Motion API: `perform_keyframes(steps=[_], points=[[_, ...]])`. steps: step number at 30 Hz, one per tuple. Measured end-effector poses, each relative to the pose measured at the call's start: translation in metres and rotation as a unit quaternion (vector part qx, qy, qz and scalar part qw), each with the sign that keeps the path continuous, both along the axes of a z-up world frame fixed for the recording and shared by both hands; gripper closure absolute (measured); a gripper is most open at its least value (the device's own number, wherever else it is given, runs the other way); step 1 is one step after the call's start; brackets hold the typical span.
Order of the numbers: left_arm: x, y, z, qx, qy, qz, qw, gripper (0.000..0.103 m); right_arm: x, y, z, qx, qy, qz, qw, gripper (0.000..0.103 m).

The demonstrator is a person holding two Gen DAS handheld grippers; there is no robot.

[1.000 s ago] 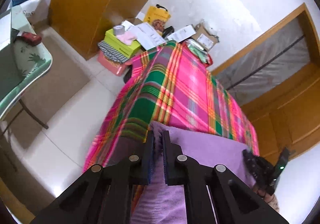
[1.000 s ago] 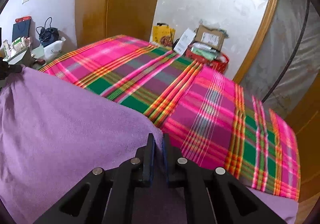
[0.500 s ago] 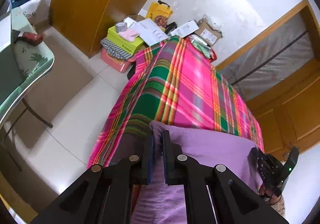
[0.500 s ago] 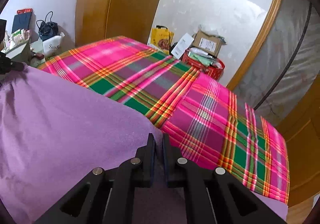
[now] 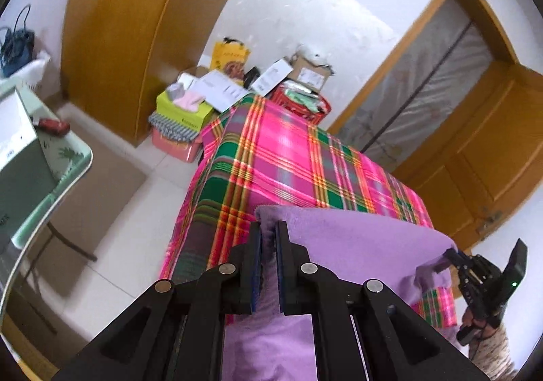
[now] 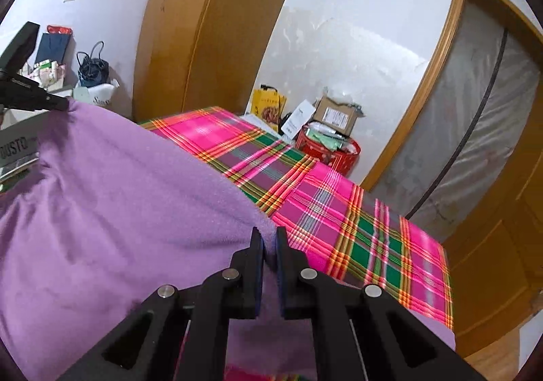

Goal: Fold clothes

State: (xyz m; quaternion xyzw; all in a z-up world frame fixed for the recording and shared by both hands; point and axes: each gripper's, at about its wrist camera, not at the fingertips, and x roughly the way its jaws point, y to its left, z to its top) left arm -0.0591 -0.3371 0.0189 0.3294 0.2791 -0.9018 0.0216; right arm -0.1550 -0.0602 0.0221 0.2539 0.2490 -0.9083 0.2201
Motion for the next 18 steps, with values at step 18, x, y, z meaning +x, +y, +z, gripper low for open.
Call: perform_keyframes(steps=[18], points=[[0.134,0.031,0.0,-0.027,0.067,-0.045,0.9964,0.095,0.188,0.036,0.009,0.019,0.048,0.002,0.999,0.097]])
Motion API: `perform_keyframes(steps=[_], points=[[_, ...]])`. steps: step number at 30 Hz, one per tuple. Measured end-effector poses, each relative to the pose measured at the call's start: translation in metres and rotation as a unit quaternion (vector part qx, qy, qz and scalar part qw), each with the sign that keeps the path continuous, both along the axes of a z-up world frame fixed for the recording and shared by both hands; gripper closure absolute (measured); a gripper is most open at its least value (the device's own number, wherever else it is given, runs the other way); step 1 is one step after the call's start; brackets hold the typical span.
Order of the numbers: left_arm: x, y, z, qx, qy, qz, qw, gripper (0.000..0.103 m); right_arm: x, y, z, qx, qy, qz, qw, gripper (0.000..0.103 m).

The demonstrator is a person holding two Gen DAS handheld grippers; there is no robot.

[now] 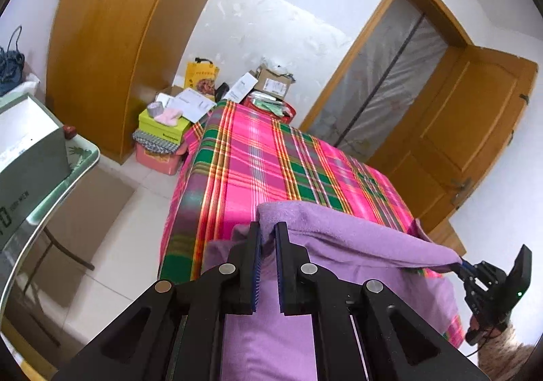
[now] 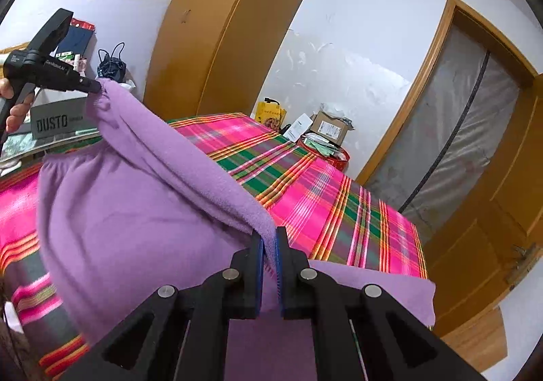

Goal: Fold clothes

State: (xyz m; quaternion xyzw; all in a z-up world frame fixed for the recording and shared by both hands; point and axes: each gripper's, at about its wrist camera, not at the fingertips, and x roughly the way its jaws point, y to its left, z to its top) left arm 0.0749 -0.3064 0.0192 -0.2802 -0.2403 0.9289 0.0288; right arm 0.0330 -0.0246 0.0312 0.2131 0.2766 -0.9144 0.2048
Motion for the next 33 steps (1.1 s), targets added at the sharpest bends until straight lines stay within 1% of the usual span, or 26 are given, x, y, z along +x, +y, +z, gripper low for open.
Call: perform_keyframes(steps=[2,4,7,9,11,15,19,21,22,24,26,27,28,29,30,33], points=[[0.014,0.004,-0.007,-0.003,0.002,-0.004,1.0,0.095,0.02,-0.001,-0.008,0.017,0.013,0.0,1.0,0.097],[0.026,0.006,-0.019,0.003,-0.004,-0.002,1.0,0.095,0.031,-0.001,-0.017,0.025,0.011,-0.002,1.0,0.097],[0.035,0.005,-0.036,0.017,-0.019,0.001,0.9997,0.095,0.042,0.001,-0.033,0.025,-0.014,-0.005,1.0,0.097],[0.04,0.006,-0.043,0.022,-0.021,0.003,0.9995,0.095,0.048,0.002,-0.044,0.032,-0.021,-0.009,0.999,0.097],[0.045,0.006,-0.047,0.028,-0.019,0.004,0.9994,0.095,0.055,0.002,-0.053,0.036,-0.028,-0.011,0.999,0.097],[0.054,0.007,-0.052,0.035,-0.019,0.003,0.9992,0.094,0.063,0.006,-0.058,0.032,-0.035,-0.016,0.999,0.097],[0.064,0.007,-0.058,0.053,-0.024,-0.002,0.9983,0.093,0.068,0.009,-0.068,0.036,-0.044,-0.019,0.998,0.097],[0.072,0.006,-0.062,0.075,-0.022,-0.002,0.9969,0.086,0.071,0.008,-0.074,0.046,-0.045,-0.019,0.998,0.097],[0.076,0.006,-0.064,0.086,-0.022,-0.001,0.996,0.084,0.071,0.006,-0.077,0.054,-0.043,-0.02,0.997,0.097],[0.084,0.004,-0.068,0.112,-0.02,0.002,0.9935,0.075,0.076,0.004,-0.083,0.065,-0.04,-0.019,0.997,0.097],[0.089,0.005,-0.069,0.131,-0.018,0.003,0.9912,0.07,0.077,0.004,-0.087,0.069,-0.042,-0.02,0.997,0.097],[0.09,0.006,-0.069,0.139,-0.017,0.001,0.9901,0.064,0.078,0.004,-0.089,0.071,-0.043,-0.02,0.996,0.097],[0.09,0.008,-0.069,0.144,-0.021,0.0,0.9894,0.062,0.078,0.005,-0.091,0.073,-0.043,-0.02,0.996,0.097],[0.088,0.009,-0.069,0.147,-0.027,-0.001,0.9888,0.054,0.079,0.004,-0.094,0.079,-0.043,-0.02,0.996,0.097],[0.086,0.011,-0.07,0.15,-0.033,-0.001,0.9881,0.049,0.078,0.004,-0.096,0.084,-0.041,-0.02,0.995,0.097],[0.08,0.011,-0.071,0.174,-0.043,-0.002,0.9838,0.049,0.081,0.004,-0.098,0.088,-0.034,-0.021,0.995,0.097]])
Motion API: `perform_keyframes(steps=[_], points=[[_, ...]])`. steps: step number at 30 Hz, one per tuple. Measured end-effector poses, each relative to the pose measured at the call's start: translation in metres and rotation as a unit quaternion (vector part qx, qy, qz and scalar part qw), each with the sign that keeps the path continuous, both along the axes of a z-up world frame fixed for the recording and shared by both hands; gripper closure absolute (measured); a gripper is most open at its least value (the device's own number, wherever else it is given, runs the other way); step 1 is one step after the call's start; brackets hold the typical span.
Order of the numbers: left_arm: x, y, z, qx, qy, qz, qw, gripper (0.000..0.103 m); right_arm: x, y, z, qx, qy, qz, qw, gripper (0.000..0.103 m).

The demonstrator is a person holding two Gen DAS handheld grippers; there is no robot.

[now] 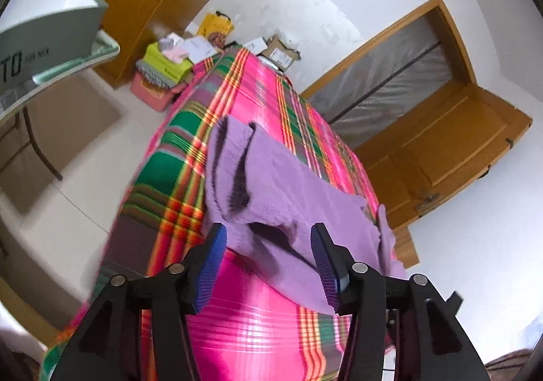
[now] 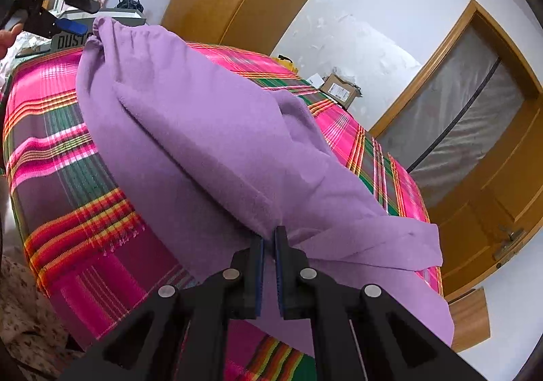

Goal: Fold clothes

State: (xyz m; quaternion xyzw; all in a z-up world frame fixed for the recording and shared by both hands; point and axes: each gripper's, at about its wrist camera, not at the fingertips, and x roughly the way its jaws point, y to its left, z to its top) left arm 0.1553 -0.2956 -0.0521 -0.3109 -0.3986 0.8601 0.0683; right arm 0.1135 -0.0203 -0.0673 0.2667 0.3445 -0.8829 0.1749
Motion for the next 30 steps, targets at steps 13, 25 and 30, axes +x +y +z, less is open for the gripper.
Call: perform_keyframes(steps=[13,25,30], points=[[-0.028,-0.002,-0.008,0.083,-0.066,0.024,0.9941,0.052,-0.001,0.004,-0.001,-0.023,-0.008,-0.008,1.0,0.097],[-0.012,-0.005,-0.015,0.026,-0.104,0.049,0.993,0.083,0.001,0.011,0.006,-0.04,-0.015,-0.01,0.999,0.097],[-0.01,-0.003,-0.022,0.014,-0.123,0.052,0.991,0.083,0.002,0.012,0.007,-0.034,-0.021,-0.006,0.999,0.098]])
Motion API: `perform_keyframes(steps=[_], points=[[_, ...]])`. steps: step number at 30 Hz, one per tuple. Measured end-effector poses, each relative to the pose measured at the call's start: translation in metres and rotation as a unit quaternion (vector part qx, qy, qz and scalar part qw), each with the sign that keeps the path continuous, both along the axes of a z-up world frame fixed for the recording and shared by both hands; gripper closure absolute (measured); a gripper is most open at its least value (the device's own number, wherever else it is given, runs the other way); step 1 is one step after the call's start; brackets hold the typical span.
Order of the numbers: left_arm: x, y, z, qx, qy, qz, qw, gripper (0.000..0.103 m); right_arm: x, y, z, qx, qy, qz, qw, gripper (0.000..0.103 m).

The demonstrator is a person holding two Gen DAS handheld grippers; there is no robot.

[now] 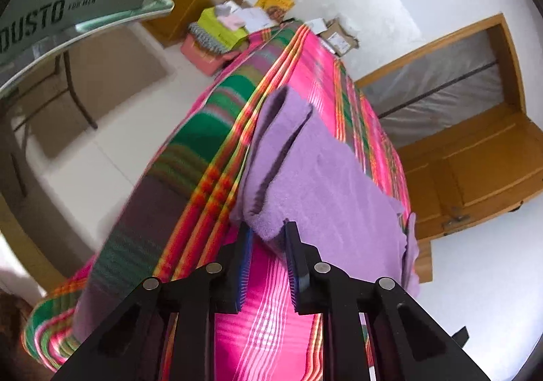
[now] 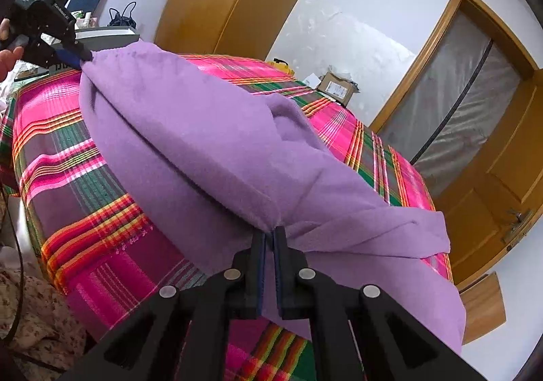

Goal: Fold clothes

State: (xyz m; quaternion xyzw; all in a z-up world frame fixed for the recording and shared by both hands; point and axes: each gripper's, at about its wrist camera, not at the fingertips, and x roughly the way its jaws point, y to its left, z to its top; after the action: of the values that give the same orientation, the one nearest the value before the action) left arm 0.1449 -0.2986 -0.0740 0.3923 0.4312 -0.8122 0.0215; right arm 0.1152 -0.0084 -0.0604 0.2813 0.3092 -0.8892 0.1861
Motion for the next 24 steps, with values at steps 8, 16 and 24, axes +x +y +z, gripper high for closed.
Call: perform_keyframes(steps=[8,16,24], points=[[0.0,-0.002,-0.002,-0.013,0.001,0.005,0.9999,0.083,0.007,-0.002,0.009,0.013,0.022,0.006,1.0,0.101],[0.004,0.003,0.005,-0.028,-0.01,0.001,0.9996,0.075,-0.002,-0.001,0.0,0.037,-0.034,0.032,0.998,0.103],[0.002,-0.014,0.051,-0.085,0.019,0.029,0.9958,0.048,-0.047,0.019,0.048,-0.083,-0.071,0.036,0.993,0.098]])
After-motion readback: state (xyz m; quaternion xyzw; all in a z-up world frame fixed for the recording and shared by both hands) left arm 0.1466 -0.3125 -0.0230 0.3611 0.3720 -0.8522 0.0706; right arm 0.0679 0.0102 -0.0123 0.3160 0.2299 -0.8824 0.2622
